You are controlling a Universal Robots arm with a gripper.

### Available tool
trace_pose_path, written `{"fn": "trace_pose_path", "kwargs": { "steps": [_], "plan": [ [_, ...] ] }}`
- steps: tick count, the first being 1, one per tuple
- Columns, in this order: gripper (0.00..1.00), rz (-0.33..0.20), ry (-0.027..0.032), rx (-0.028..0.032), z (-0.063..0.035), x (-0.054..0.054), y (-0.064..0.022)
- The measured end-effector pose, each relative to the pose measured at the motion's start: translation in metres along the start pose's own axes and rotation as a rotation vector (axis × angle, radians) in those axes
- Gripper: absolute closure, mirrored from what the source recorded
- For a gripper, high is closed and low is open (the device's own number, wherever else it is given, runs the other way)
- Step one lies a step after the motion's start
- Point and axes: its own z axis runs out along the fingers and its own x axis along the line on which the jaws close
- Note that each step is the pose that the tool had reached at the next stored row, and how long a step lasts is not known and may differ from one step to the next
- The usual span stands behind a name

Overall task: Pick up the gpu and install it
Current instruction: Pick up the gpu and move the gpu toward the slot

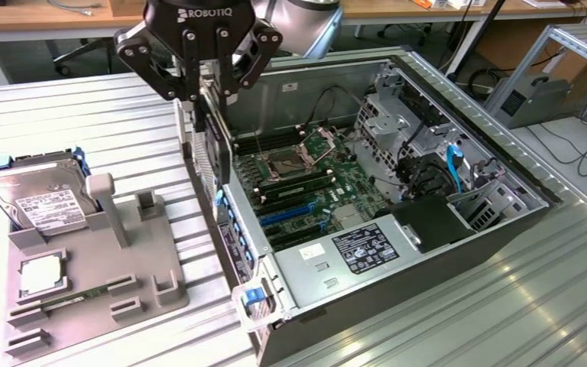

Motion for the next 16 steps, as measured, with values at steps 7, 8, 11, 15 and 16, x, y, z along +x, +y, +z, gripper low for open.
{"fn": "trace_pose_path", "kwargs": {
  "steps": [7,8,11,15,16],
  "plan": [
    [0.73,0.000,0.0000,0.0000,0.0006,-0.025,0.0002],
    [0.73,0.000,0.0000,0.0000,0.0007,-0.028,0.0002],
    [0.73,0.000,0.0000,0.0000,0.0010,-0.040,0.0003],
    [0.73,0.000,0.0000,0.0000,0.0014,-0.055,0.0005],
    [0.73,0.000,0.0000,0.0000,0.0015,-0.059,0.0005]
  ]
}}
